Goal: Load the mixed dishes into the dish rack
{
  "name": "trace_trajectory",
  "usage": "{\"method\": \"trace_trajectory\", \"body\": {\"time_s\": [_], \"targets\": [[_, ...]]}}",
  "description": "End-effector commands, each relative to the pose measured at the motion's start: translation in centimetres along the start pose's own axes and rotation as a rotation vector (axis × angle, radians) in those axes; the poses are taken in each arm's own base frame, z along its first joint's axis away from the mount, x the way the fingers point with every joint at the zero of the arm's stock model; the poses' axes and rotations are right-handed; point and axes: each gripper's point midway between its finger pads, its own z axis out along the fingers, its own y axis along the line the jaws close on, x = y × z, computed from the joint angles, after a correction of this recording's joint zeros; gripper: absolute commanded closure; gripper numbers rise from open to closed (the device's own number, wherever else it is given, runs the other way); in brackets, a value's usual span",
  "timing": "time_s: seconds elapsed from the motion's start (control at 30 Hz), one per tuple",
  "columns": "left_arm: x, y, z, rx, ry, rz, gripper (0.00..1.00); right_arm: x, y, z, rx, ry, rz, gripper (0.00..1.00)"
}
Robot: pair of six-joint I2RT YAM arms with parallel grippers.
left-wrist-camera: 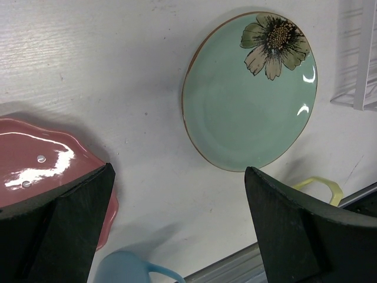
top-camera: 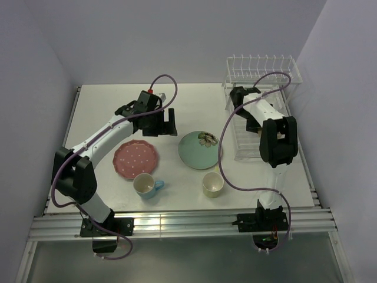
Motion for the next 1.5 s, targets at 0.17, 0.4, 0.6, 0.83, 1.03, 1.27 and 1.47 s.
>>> {"method": "trace_trajectory", "body": {"time_s": [0.17, 0.4, 0.6, 0.83, 1.03, 1.27, 1.47], "targets": [[-0.5, -0.2, -1.8, 0.01, -0.036, 0.012, 0.01, 0.1, 0.3, 0.6, 0.056, -0.04, -0.017, 0.63], [0.1, 0.1, -1.1, -0.007, -0.003, -0.013, 0.01, 0.2, 1.6, -0.7, -0.011, -0.068, -0.026, 0.18], [0.2, 0.2, -0.9, -0.02, 0.004, -0.035, 0.01, 0.0, 3.2, -2.5, -0.102, -0.11, -0.036, 0.0], [0.6, 1.1, -0.6, -0.062, 0.02, -0.039, 0.01, 0.4, 3.9, -3.8, -0.137, -0.142, -0.039, 0.0], [1.5, 1.6, 0.2, -0.076, 0.054, -0.051, 0.01, -0.1, 2.0, -6.5, -0.162, -0.201, 0.017, 0.0], [2.2, 1.8, 1.9, -0.122, 0.126, -0.006, 0.02, -1.1, -1.0, -12.1, -0.301, -0.269, 0.136, 0.01], [2.6, -0.6, 3.2, -0.087, 0.163, -0.009, 0.04, 0.0, -2.7, -18.4, -0.588, -0.323, 0.192, 0.03]]}}
